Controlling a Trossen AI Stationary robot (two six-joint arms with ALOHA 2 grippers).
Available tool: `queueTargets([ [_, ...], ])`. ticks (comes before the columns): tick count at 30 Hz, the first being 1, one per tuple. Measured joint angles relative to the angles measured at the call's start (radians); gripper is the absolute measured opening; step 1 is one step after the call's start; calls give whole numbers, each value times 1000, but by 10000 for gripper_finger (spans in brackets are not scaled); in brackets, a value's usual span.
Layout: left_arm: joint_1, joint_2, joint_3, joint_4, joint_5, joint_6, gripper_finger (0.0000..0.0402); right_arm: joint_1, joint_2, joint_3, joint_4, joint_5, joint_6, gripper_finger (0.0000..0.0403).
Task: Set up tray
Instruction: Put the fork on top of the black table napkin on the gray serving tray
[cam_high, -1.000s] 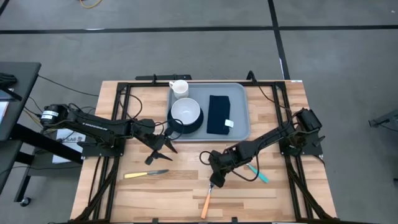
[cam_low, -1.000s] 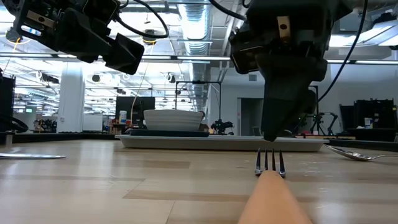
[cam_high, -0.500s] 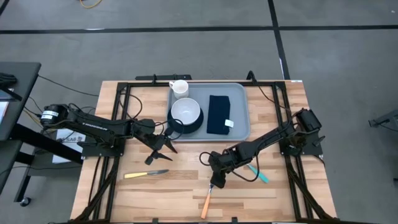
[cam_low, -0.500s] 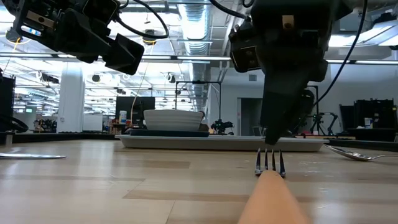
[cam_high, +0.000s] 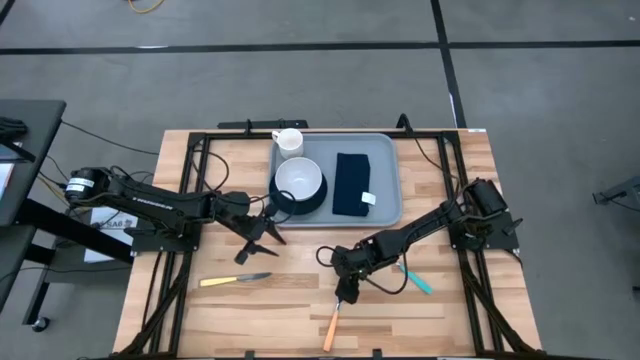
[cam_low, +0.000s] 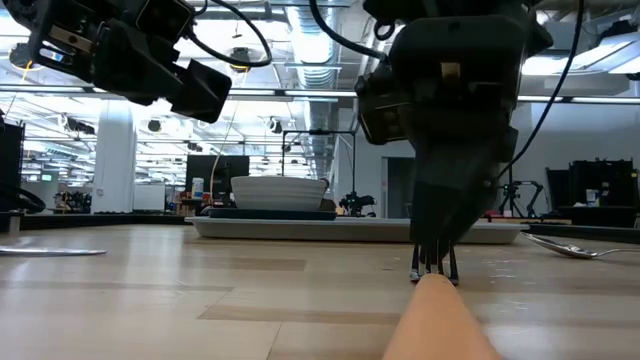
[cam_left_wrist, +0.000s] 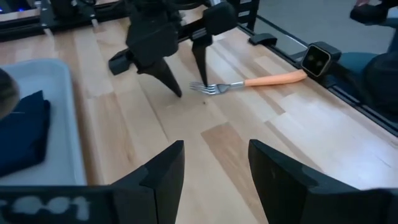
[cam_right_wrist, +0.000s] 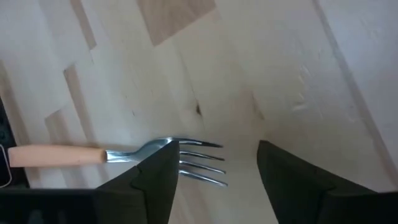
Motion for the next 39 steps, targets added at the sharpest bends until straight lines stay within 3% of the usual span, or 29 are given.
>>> queueTargets([
  [39,0,0,0,-6,-14,10,167,36,9,19,8,-22,52,122],
])
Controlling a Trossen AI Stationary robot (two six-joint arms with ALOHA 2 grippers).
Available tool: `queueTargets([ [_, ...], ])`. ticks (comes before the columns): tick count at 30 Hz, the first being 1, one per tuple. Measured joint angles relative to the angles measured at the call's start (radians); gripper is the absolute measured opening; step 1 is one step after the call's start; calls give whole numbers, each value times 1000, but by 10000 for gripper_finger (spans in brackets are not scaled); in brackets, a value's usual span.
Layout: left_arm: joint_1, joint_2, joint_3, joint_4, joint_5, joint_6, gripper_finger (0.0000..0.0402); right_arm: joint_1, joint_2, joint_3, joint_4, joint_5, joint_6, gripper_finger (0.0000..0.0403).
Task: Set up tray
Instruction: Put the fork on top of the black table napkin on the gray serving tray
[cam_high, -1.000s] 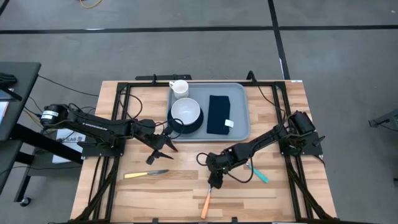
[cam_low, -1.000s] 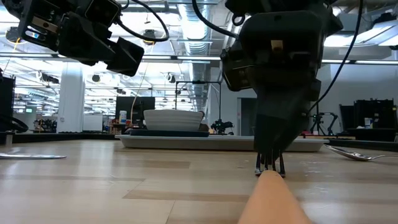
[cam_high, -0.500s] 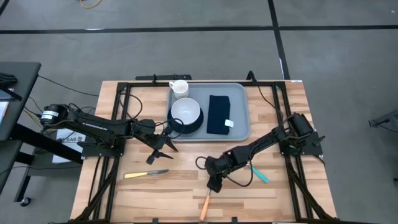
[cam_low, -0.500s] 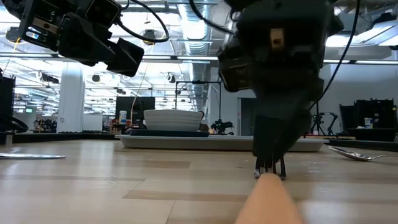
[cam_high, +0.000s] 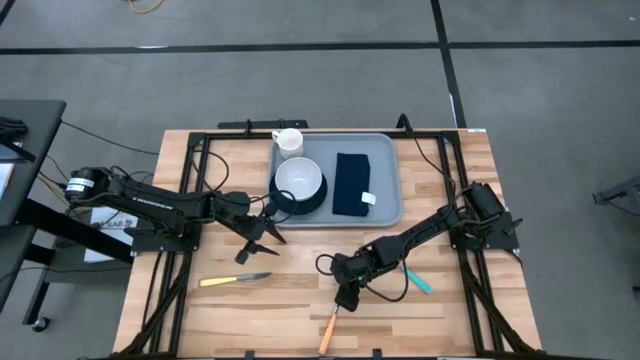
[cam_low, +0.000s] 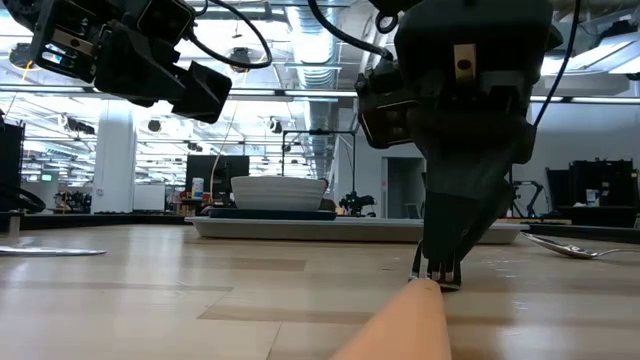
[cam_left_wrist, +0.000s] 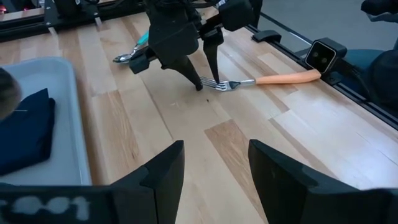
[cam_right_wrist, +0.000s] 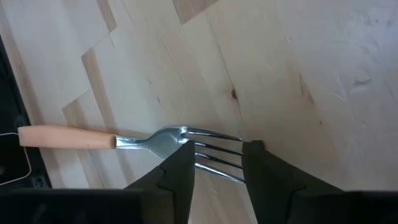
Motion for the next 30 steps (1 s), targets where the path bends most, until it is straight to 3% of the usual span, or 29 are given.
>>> queueTargets([
  [9,0,0,0,0,-13,0,167,-14,0,-1,-8,-7,0,69],
  [16,0,0,0,0,-13,0,167,-31,0,-1,-6,-23,-31,57],
  [24,0,0,0,0,-13,0,167,-80,0,-2,-10,-131,-46,50],
  [30,0,0,0,0,-13,0,167,-98,0,-2,-7,-169,-75,23],
])
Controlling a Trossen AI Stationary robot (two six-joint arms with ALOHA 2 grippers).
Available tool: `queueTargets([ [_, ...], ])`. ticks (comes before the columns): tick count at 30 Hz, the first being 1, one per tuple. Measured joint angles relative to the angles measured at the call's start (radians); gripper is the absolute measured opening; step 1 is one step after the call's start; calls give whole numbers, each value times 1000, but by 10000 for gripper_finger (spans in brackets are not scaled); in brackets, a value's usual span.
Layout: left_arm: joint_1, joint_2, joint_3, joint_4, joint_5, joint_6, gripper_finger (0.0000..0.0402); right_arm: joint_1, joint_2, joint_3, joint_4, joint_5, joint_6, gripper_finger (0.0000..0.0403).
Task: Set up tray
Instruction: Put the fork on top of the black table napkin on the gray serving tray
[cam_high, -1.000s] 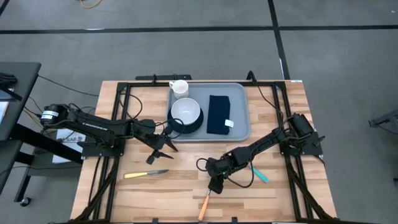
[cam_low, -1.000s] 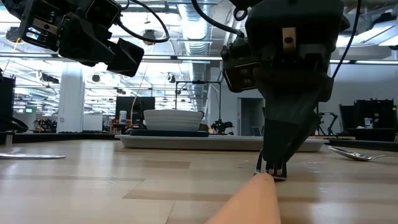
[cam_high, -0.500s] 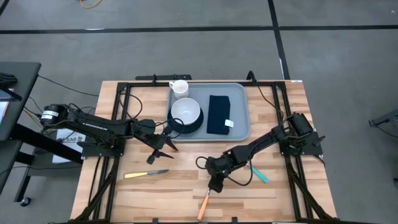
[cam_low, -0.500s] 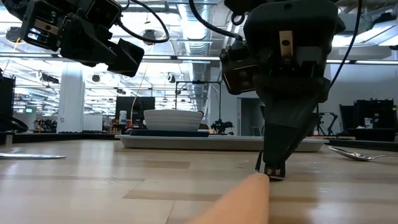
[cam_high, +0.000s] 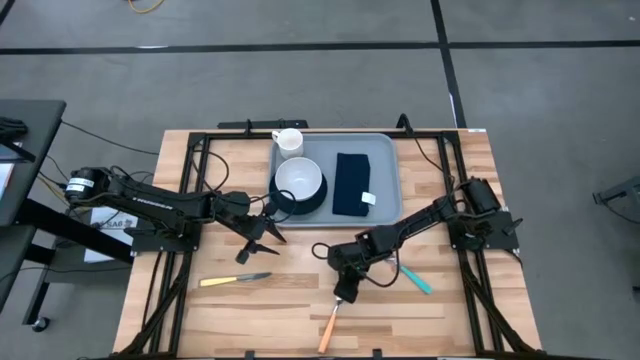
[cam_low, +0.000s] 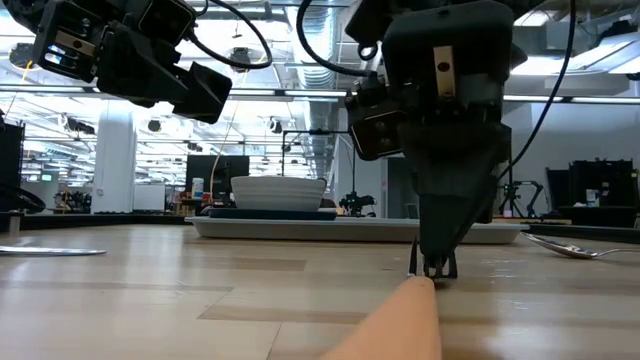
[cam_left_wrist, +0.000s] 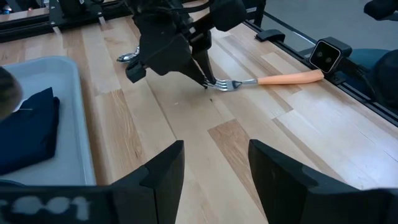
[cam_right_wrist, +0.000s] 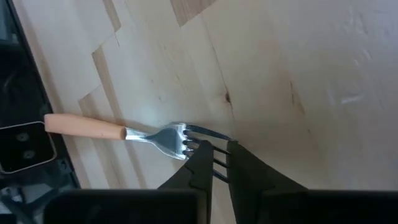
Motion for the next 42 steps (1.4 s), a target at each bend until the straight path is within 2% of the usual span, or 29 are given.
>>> queueTargets([
  [5,0,0,0,0,0,0,167,-18,-2,1,-17,-37,-19,15],
  [13,0,0,0,0,0,0,167,-50,-45,2,-149,-40,-92,16],
  [22,0,0,1,6,0,14,167,-141,-217,0,-369,25,-244,13],
  [26,0,0,1,13,0,24,167,-220,-300,0,-455,62,-322,6],
  [31,0,0,1,20,0,28,167,-347,-359,0,-535,51,-451,1],
  [39,1,0,1,17,-3,37,167,-572,-364,51,-690,35,-743,1],
  [42,1,0,1,11,-13,36,167,-649,-342,98,-690,20,-832,0],
])
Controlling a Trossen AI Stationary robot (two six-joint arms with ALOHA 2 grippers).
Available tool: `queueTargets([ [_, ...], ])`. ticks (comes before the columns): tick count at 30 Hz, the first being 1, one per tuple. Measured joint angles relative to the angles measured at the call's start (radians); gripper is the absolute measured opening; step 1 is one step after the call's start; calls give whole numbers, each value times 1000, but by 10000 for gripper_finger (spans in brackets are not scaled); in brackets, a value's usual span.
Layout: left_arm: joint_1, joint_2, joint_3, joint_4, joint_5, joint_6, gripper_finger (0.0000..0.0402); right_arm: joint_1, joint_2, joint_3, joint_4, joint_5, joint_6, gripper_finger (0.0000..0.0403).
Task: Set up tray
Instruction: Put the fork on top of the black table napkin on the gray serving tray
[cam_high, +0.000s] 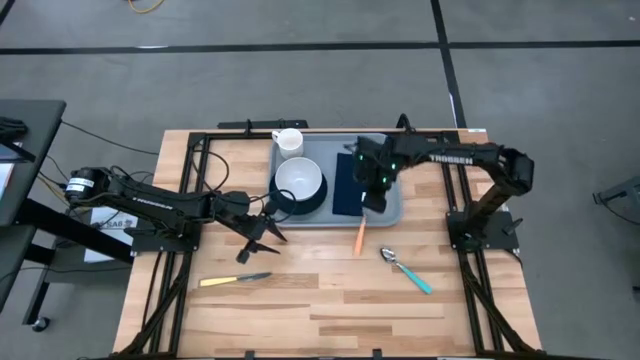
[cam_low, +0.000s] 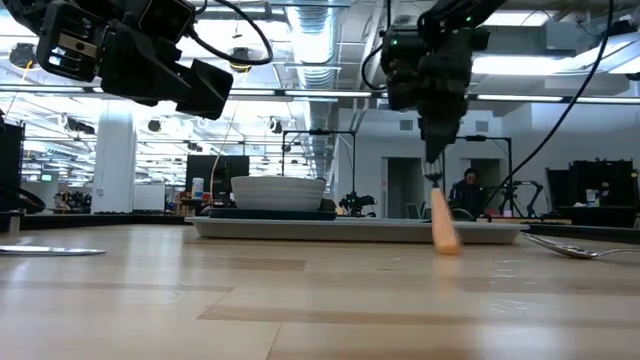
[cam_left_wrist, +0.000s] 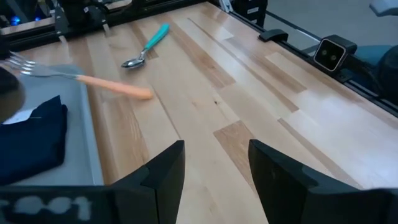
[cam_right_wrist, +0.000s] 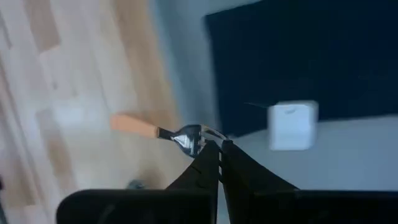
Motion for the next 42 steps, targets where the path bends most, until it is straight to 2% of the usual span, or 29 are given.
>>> queueTargets([
  [4,0,0,0,1,-14,-2,167,-88,30,95,-45,-27,-116,1],
  [14,0,0,0,34,-43,-94,167,-238,293,482,-483,-104,-418,1],
  [23,0,0,0,49,-153,-133,167,-362,535,821,-603,-159,-641,1],
  [27,0,0,0,52,-166,-135,167,-404,567,870,-603,-223,-709,1],
  [32,0,0,0,52,-168,-135,167,-437,578,874,-599,-255,-734,0],
  [36,0,0,16,42,-168,-136,167,-449,580,874,-599,-324,-761,0],
  [42,0,0,45,25,-168,-135,167,-438,580,874,-598,-343,-788,0],
])
